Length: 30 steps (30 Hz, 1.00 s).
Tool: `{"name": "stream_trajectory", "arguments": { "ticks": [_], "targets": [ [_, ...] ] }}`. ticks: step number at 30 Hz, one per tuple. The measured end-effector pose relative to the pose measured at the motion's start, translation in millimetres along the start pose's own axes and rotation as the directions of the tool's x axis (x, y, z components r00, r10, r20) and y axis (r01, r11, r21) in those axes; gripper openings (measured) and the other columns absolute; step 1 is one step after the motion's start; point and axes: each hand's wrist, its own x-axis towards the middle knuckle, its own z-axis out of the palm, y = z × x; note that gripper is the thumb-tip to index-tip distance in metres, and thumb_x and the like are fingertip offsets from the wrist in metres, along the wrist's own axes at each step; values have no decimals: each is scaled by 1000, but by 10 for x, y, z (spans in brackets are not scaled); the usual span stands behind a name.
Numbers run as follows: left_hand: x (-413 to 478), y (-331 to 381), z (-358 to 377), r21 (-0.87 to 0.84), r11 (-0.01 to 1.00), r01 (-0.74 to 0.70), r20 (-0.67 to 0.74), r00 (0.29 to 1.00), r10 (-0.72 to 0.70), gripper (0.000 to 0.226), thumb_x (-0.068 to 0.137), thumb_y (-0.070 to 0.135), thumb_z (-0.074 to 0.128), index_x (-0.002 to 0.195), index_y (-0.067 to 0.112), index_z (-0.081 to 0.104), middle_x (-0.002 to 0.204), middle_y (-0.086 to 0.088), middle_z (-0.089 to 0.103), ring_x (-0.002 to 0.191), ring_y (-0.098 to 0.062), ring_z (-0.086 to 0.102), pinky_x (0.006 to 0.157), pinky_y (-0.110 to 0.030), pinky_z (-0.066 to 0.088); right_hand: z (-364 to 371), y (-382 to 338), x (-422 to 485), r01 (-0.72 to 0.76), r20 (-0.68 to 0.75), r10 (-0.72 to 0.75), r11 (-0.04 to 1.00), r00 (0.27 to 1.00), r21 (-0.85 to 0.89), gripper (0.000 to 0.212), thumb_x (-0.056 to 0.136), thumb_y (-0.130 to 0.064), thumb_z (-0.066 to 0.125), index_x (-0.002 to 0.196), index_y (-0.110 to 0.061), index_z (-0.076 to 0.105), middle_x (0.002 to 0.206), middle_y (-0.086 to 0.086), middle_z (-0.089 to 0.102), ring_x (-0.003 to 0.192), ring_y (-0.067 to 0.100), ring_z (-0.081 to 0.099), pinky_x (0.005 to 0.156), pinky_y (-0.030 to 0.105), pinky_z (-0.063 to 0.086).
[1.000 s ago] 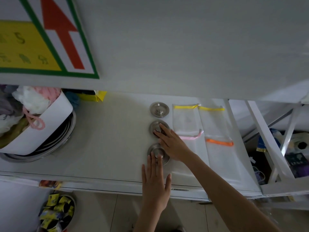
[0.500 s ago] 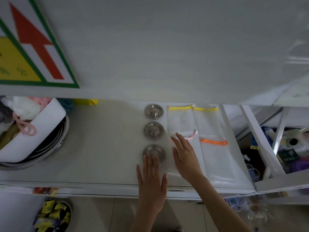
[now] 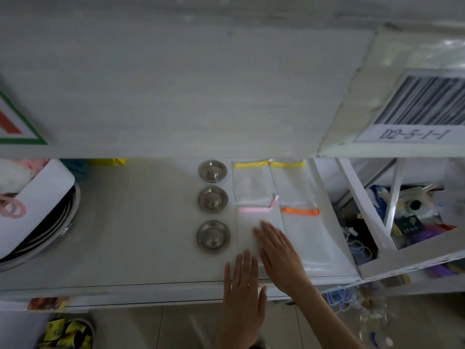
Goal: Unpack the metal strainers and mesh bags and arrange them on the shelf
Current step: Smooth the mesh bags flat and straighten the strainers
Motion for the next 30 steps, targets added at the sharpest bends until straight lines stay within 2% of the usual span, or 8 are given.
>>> {"name": "stream_trajectory", "arguments": {
  "ticks": [4,8,15,24,27,30],
  "targets": [
    [15,8,11,-19,1000,5,3,1000,-5,61,89,39,43,140,7,51,151,-14,43,141,-25,32,109,-51,23,-20,56,-1,11,10,-11,1000,1000,0,54,98,-32,30,151,-21,29,161,5,22,149,20,18,122,40,19],
    [14,10,38,-37,999,22,5,1000,-21,62,89,41,43,141,8,49,152,-12,42,142,-22,27,110,-51,22,-37,60,-3,25,30,-25,1000,999,-12,56,98,-36,23,153,-23,23,162,1,13,150,15,8,123,35,9],
    [0,17,57,-56,998,23,2,1000,-23,64,89,42,43,145,11,44,154,-10,39,143,-20,27,111,-51,19,-43,59,-5,26,58,-25,999,998,-19,55,100,-36,21,154,-25,16,164,0,7,151,13,1,124,34,5],
    [12,30,82,-48,999,20,-19,1000,-21,64,87,41,44,143,9,47,153,-14,40,142,-24,28,110,-49,22,-67,32,-8,29,54,-27,999,998,-29,56,99,-36,18,153,-22,19,163,2,10,151,15,3,122,34,4],
    [24,7,65,-58,998,16,-23,1000,-17,65,88,41,45,145,11,43,154,-12,37,144,-23,26,111,-48,20,-87,16,-6,25,52,-24,1000,998,-18,56,99,-36,18,153,-21,20,162,2,12,151,17,6,122,33,3],
    [61,-52,-2,-97,995,4,-39,999,-7,65,90,38,45,148,11,37,157,-12,32,146,-23,20,113,-45,18,-110,19,-7,0,66,-2,1000,998,17,58,98,-39,14,154,-24,13,163,-1,4,151,16,1,122,31,0]
  ]
}}
